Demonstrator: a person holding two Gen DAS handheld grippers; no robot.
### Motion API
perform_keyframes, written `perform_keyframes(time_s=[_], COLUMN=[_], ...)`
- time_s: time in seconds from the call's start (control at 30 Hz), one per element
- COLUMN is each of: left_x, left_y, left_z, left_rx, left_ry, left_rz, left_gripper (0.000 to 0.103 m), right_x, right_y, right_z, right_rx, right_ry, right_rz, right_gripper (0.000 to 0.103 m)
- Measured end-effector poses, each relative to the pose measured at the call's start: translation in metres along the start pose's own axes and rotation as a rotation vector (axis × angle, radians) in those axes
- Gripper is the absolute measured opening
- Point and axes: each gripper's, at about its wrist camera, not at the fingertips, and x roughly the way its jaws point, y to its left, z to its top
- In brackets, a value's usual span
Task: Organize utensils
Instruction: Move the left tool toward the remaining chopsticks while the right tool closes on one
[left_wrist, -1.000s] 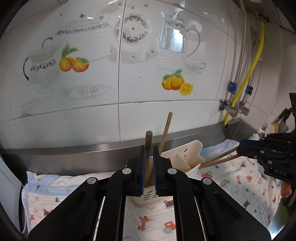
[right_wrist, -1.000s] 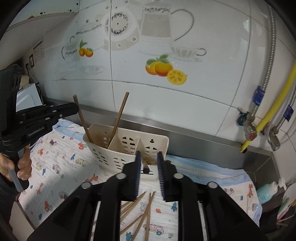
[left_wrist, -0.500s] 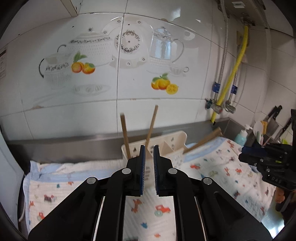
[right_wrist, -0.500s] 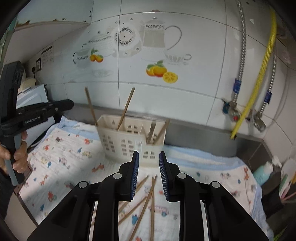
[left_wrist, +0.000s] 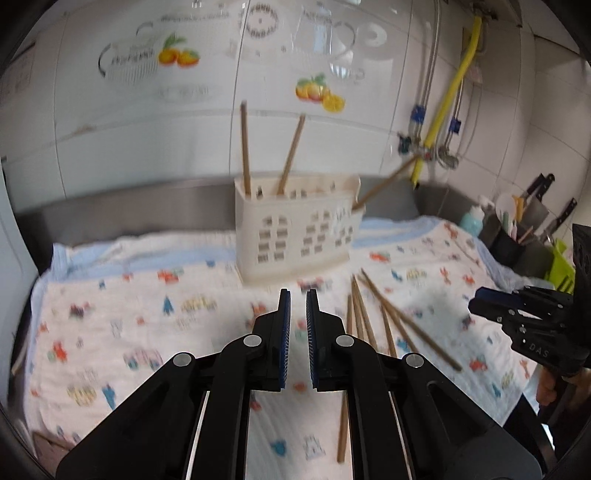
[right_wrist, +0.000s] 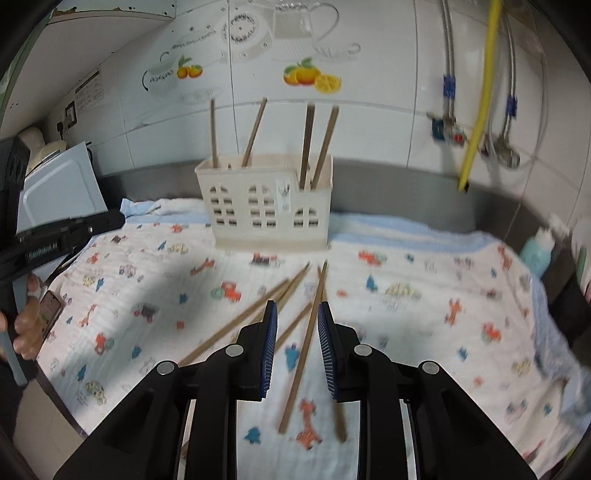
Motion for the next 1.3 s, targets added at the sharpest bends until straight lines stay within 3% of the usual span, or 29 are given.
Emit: perform_keyframes(time_s=[0.23, 0.53, 1.0, 1.3], left_x=[0.007, 0.004, 0.006, 0.01], left_y=[0.004, 0.016, 0.01, -0.012], left_z=[-0.036, -0.057, -0.082, -0.098], left_rx=[-0.048, -0.1, -0.097, -0.056], left_ry=[0.055, 0.078, 0.127, 0.166], left_rz=[-0.018, -0.009, -0.032, -0.087], left_gripper=[0.009, 0.009, 0.009, 0.009], right_x=[0.016, 0.045, 0.074, 0.08], right_y=[0.004, 0.005, -0.004, -0.004], right_z=[-0.03, -0.056, -0.068, -0.07], right_rx=[0.03, 0.084, 0.13, 0.133], right_ry=[0.047, 0.1, 0.157, 0.166], right_rz=[-0.006, 0.001, -0.017, -0.021], right_gripper=[0.022, 0.022, 0.019, 0.017])
